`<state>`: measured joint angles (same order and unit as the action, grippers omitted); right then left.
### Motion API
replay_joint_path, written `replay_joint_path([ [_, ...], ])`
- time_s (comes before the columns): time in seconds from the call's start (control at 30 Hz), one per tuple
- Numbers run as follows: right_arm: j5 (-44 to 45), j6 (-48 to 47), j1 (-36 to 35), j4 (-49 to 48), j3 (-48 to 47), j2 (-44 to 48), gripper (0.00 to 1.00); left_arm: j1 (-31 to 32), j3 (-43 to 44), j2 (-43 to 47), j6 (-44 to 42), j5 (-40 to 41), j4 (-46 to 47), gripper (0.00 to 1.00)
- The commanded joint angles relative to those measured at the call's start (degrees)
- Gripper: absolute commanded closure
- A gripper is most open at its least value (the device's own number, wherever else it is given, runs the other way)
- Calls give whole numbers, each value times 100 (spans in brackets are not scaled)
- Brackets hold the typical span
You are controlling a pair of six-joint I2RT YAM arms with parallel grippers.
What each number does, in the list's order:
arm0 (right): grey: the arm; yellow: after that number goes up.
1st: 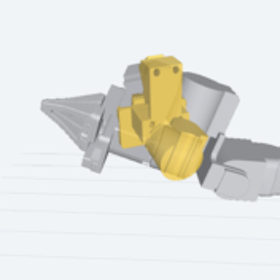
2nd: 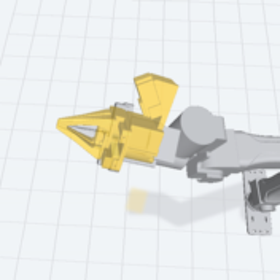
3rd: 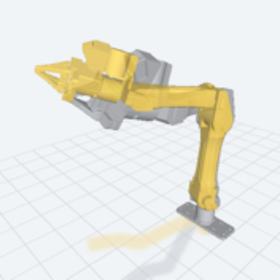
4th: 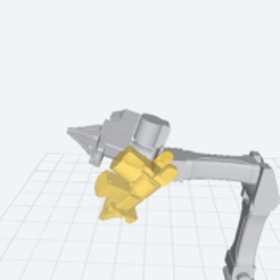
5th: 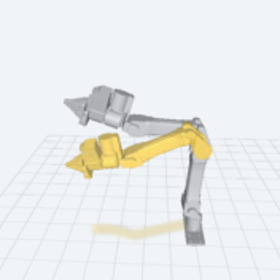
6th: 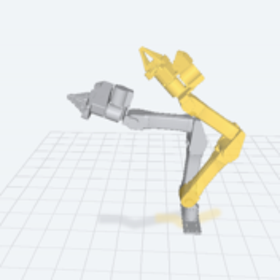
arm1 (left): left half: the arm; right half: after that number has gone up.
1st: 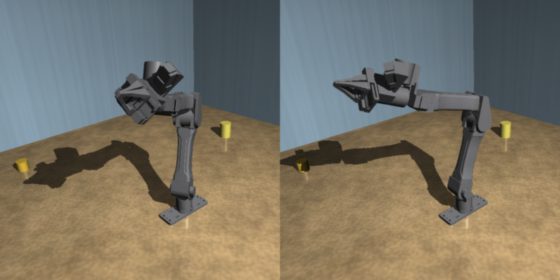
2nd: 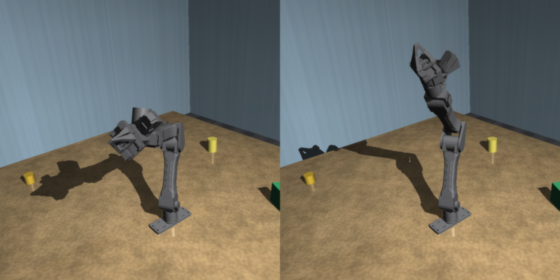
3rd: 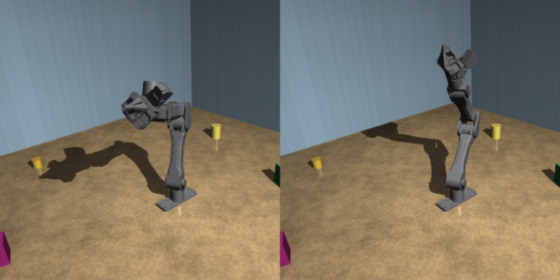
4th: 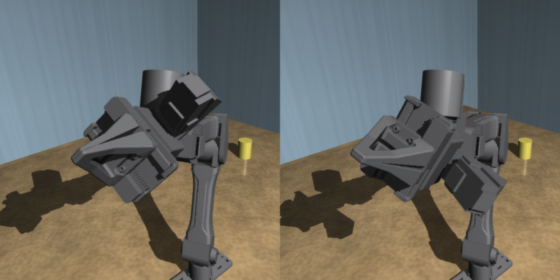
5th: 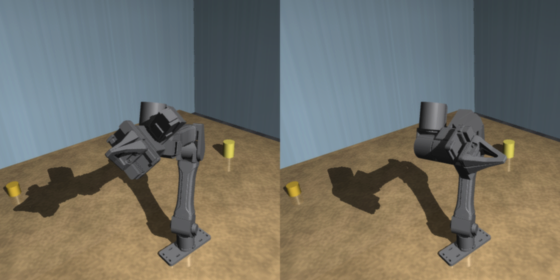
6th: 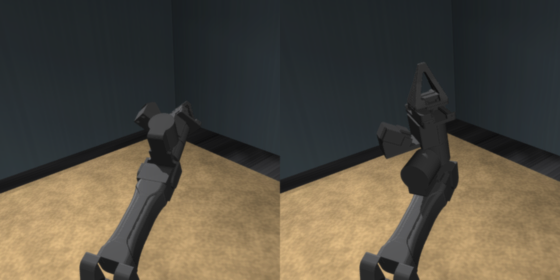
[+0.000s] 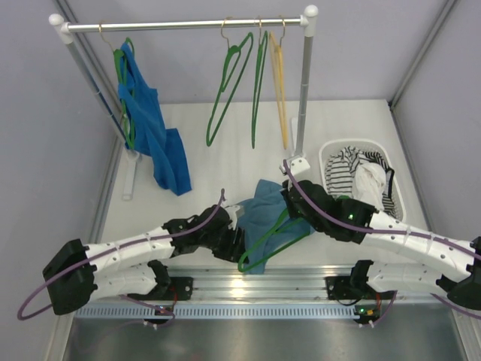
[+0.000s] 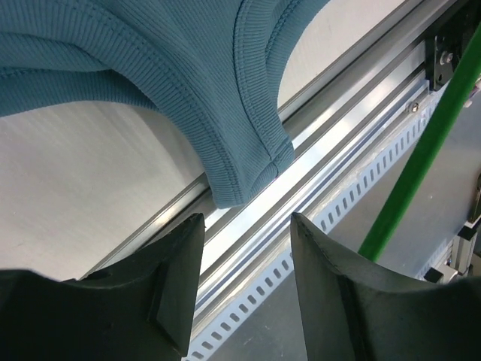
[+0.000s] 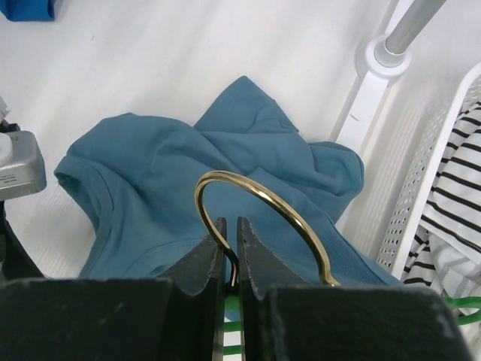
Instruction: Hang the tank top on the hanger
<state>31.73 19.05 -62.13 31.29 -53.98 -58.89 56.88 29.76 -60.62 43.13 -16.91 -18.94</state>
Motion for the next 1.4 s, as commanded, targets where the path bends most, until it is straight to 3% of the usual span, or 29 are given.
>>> replay_joint_path([
  [0.0, 114, 81, -10, -202, -16, 89, 100, 7, 13, -213, -112, -252, 584, 45],
  [0.27, 308, 178, -10, -185, -43, 36, 100, -2, -58, -714, -165, -243, 1173, 45],
  [0.57, 510, 231, -10, -228, -60, -52, 100, 7, -58, -1224, -297, -32, 1376, 53],
  [0.6, 527, 240, -10, -237, -60, -52, 100, 7, -40, -1268, -332, -32, 1375, 56],
  [0.63, 571, 257, -19, -237, -52, -69, 100, 7, 3, -1294, -332, 11, 1358, 69],
  [0.77, 808, 310, -10, -185, -69, -70, 100, 7, 83, -1163, -376, 178, 1191, 100],
  [0.93, 1300, 363, -10, -44, -96, -96, 100, -98, 127, -690, -420, 337, 857, 100],
  [1.23, 2257, 714, -1, 334, -227, -254, 100, -1380, 153, 296, -604, -408, 357, 100],
  [1.37, 2610, 934, 16, 562, -456, -500, 100, -1575, 346, 489, -815, -551, -30, 100],
])
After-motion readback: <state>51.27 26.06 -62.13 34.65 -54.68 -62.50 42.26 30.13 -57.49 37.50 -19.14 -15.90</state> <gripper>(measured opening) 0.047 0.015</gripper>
